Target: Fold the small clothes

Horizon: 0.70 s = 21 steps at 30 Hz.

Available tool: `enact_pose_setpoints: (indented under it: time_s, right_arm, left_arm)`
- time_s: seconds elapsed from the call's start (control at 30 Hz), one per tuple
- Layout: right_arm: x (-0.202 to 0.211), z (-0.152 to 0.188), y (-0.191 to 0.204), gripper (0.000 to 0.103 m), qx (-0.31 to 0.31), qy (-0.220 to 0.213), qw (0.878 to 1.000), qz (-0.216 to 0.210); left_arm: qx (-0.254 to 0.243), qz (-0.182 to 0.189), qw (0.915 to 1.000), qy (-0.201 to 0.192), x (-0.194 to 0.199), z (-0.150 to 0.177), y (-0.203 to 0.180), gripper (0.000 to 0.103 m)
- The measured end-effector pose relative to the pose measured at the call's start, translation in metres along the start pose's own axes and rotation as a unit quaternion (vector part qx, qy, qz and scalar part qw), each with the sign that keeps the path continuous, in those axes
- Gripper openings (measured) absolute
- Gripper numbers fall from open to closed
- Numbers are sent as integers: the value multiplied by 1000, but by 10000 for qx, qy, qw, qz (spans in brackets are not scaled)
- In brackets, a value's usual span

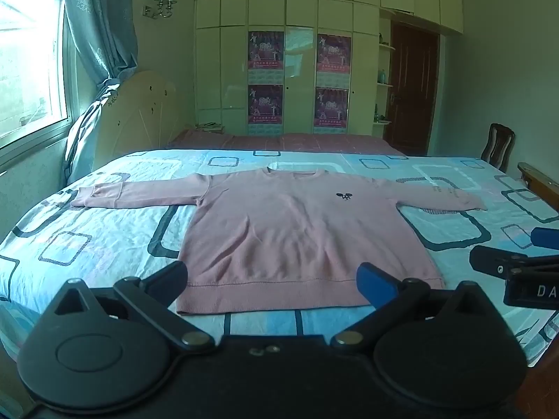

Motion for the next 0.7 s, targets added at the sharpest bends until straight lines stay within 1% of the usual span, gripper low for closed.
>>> enact_pose_setpoints:
  time_s: [0.3, 0.7]
  right_arm:
    - [2, -1, 0, 103, -43, -45, 10000, -2]
    - [4, -1, 0, 103, -37, -54, 10000, -8]
  left_arm:
    - [1, -46, 10000, -12, 1, 3, 5, 102]
    - [0, -78, 10000, -40, 3, 2, 2, 102]
Point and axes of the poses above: each gripper's, at about its wrist camera, not at the fingertips, and x roughly against the way its jaws point, y to its left, z to its underside, the point moved 4 cm from there along -x, roughly the way its jaws point, and after that the axes turned 4 degrees about -z, right-handed, at the moved point
